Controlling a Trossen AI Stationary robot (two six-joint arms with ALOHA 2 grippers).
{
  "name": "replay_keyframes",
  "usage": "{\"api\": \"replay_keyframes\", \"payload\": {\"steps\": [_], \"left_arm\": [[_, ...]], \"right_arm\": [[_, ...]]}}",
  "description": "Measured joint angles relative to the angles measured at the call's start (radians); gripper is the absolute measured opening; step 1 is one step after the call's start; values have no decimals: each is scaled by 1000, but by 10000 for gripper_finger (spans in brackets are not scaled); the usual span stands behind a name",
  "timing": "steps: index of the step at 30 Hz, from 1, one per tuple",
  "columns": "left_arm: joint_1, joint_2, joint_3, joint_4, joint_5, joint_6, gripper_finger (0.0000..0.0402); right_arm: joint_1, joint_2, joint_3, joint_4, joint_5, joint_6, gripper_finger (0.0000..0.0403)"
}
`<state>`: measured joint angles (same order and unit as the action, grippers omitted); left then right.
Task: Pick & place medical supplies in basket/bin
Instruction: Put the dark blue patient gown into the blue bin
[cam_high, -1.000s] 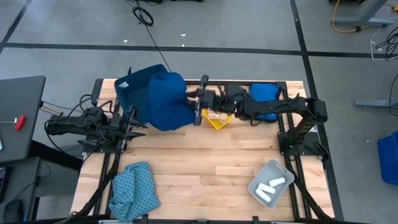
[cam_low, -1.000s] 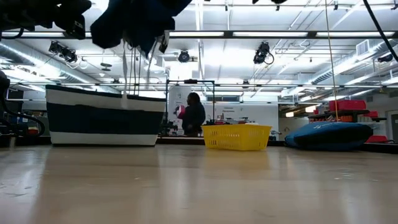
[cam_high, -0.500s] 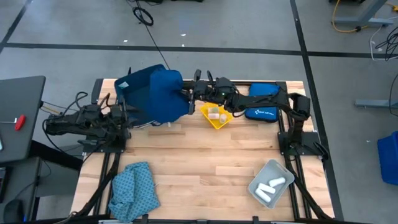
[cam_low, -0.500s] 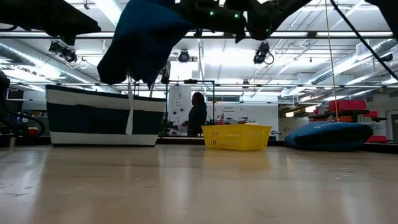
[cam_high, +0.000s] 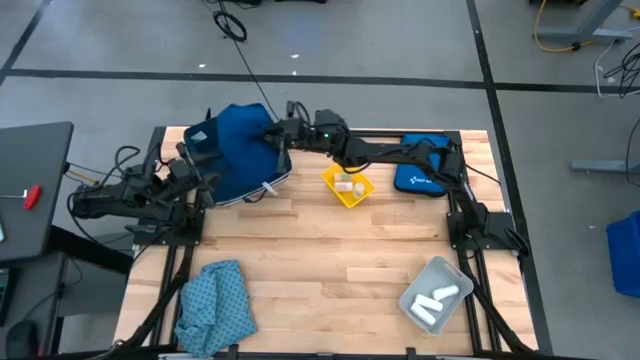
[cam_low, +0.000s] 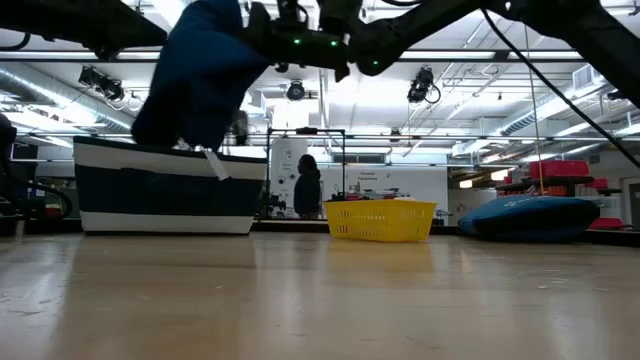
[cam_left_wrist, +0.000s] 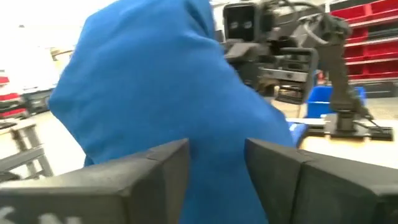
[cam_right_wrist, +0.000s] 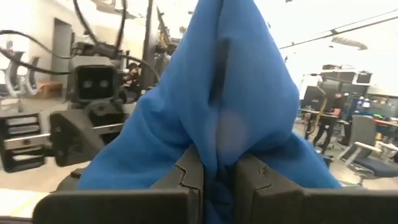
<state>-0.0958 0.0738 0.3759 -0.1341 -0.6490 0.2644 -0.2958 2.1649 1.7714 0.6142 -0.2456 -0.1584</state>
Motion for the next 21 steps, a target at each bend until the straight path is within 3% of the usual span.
{"api": "replay_keyframes", "payload": {"steps": [4, 11, 16, 21], "left_arm": [[23, 0, 0, -14, -12, -12, 213], [68, 0, 0, -13, -135, -91, 299], [103, 9, 0, -10, 7, -155, 309], [163, 108, -1, 39, 77, -186, 309]], "right_arm": [[9, 14, 30, -20, -6, -15, 39], [13, 14, 30, -52, -5, -39, 39], [13, 14, 30, -52, -41, -46, 39], [13, 14, 30, -40, -91, -47, 39]]}}
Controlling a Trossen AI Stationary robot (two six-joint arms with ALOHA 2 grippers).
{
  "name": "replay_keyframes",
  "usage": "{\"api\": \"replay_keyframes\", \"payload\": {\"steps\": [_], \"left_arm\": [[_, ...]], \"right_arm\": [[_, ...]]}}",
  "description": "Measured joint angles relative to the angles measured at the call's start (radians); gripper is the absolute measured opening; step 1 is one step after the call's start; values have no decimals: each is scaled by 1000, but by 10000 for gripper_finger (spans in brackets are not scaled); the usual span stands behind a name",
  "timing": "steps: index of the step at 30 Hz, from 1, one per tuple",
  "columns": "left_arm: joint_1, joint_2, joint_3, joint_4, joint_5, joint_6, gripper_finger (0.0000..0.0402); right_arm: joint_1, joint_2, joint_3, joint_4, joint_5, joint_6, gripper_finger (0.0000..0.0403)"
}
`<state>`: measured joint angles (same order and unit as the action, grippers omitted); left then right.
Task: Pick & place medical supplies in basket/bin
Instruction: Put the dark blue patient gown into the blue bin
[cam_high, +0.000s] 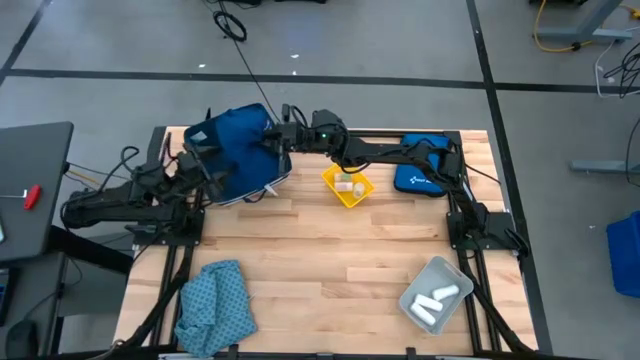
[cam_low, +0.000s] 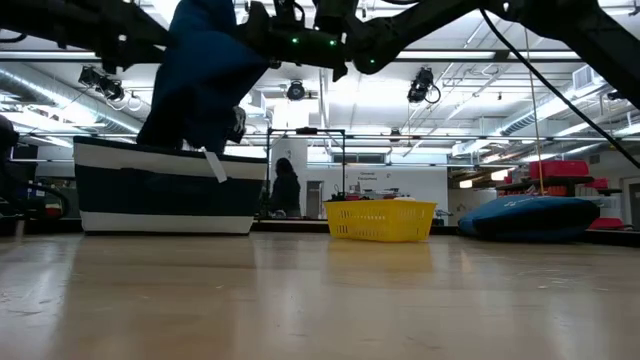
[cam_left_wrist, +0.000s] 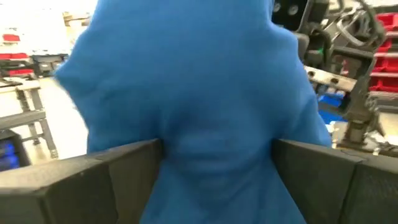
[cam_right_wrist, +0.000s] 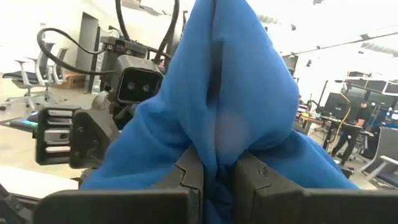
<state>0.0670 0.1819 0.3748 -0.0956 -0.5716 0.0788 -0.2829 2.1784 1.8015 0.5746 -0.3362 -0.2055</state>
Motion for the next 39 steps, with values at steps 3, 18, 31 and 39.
{"api": "replay_keyframes", "payload": {"steps": [3, 18, 31, 39], "left_arm": [[50, 87, 0, 85, 71, -15, 309], [295, 324, 0, 261, 254, -14, 241], [299, 167, 56, 23, 50, -17, 20], [300, 135, 141, -157, -45, -84, 67]], "right_arm": [[1, 0, 0, 6, -10, -2, 39], [0, 0, 0, -37, -94, -13, 39], [-48, -2, 2, -232, -111, 49, 39], [-87, 13, 3, -326, -104, 146, 64]]}}
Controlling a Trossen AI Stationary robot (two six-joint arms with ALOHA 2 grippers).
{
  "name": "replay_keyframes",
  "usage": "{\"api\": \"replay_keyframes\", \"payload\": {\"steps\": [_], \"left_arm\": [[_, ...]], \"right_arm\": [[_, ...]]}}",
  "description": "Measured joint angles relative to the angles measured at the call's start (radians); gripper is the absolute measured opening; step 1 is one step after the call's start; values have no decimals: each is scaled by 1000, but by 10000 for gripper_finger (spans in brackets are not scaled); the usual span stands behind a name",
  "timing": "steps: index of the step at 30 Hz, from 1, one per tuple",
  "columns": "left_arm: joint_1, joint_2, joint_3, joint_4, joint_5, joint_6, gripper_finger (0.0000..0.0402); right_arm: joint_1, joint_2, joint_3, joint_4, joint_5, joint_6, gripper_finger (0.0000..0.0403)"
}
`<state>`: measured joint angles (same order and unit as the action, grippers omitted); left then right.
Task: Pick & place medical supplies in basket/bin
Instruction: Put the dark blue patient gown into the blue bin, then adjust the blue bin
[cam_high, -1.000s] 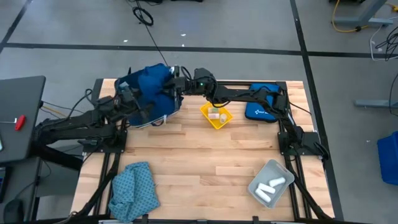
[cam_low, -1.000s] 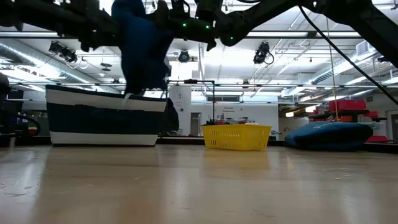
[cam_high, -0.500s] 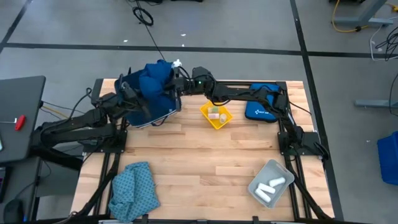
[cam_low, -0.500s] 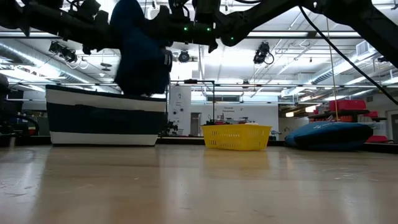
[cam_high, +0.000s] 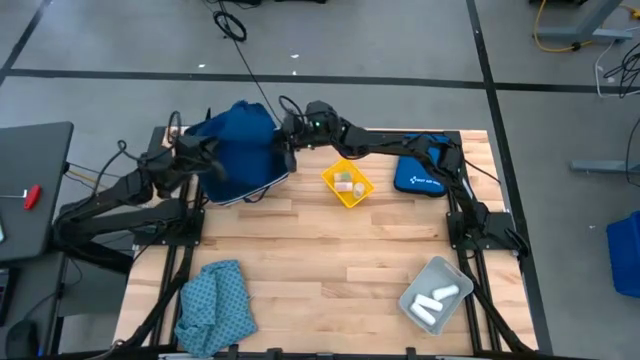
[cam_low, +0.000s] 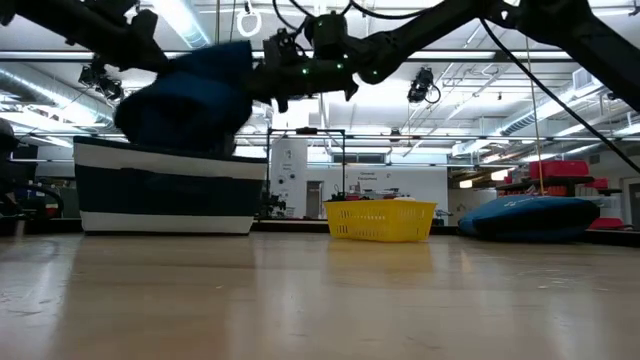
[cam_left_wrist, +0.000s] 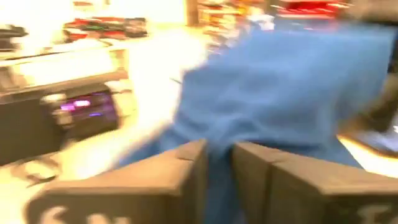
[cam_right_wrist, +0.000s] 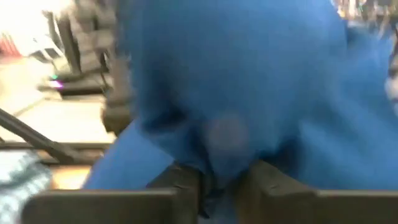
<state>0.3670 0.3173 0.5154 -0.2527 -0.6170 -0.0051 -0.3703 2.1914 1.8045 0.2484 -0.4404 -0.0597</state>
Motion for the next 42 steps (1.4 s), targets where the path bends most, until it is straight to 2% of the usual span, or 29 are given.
{"api": "replay_keyframes", "payload": {"steps": [5, 9, 12, 16, 21, 26, 34, 38, 42], "left_arm": [[1, -4, 13, -78, -157, -34, 158], [1, -10, 27, -82, -167, -36, 220], [1, -10, 40, -86, -155, -36, 251], [1, -10, 57, -79, -86, -37, 268], [-1, -10, 60, -71, 49, -30, 265], [-1, -23, 60, -73, 237, -18, 253], [-1, -77, 60, -130, 611, -86, 243], [-1, -104, 59, -233, 713, -142, 236], [-1, -125, 59, -270, 825, -156, 227]], "right_arm": [[-4, 5, -5, -61, 21, -5, 182], [-2, 2, -4, -55, 22, -8, 255], [-1, 2, -4, -30, 23, -7, 278], [16, -5, -4, -15, 25, -9, 284], [68, -21, -3, -28, 26, -37, 285], [179, -20, -3, -165, 25, -143, 285], [398, -20, -3, -435, 237, -296, 285], [488, -20, -3, -524, 339, -297, 279], [558, -19, -3, -579, 379, -275, 244]]}}
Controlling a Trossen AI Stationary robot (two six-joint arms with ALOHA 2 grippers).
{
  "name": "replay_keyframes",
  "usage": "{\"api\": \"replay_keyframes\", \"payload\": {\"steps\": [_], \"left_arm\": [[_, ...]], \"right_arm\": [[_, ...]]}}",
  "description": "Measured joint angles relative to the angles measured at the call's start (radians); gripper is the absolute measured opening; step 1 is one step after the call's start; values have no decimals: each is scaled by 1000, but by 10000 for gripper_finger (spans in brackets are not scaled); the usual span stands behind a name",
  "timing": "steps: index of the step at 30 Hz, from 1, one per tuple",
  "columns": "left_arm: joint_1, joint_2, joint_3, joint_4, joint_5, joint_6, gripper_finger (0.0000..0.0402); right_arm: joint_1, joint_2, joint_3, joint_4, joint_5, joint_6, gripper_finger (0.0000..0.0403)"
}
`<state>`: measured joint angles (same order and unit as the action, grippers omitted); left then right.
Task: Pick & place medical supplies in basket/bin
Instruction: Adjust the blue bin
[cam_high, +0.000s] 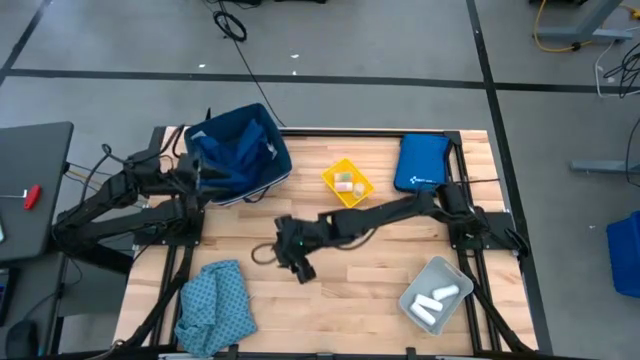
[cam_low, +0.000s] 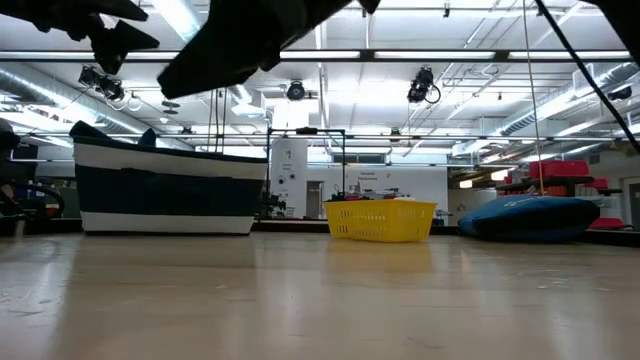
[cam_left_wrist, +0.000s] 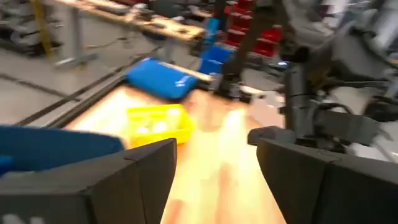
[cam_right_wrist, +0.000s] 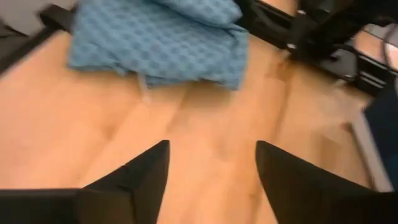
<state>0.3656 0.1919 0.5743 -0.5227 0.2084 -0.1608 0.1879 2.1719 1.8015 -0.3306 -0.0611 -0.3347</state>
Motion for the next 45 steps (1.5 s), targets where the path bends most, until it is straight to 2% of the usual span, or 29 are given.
{"api": "replay_keyframes", "payload": {"steps": [4, 9, 11, 16, 21, 27, 36, 42, 45], "left_arm": [[0, -43, 0, 23, 53, 22, 219], [0, -105, 0, 26, 50, 50, 217], [0, -134, -3, 23, 46, 55, 217], [0, -175, -3, -10, 47, 48, 217], [0, -171, -4, -89, 50, 44, 217], [0, -165, -68, -29, 58, 14, 217], [0, -139, -87, 79, -8, -7, 217], [0, -70, -87, 134, -15, 10, 217], [0, -15, -106, 182, -18, 16, 217]], "right_arm": [[39, -8, 0, 29, -54, 32, 183], [35, -55, 0, 191, -354, 42, 94], [20, -81, -10, 233, -426, 39, 64], [-31, -150, -11, 243, -472, -9, 18], [-82, -220, -11, 179, -483, -33, 10], [-121, -288, -12, 130, -485, -71, 9], [-203, -414, -12, 29, -448, -74, 9], [-268, -507, -12, -61, -454, -82, 9], [-299, -552, -12, -106, -414, -71, 9]]}}
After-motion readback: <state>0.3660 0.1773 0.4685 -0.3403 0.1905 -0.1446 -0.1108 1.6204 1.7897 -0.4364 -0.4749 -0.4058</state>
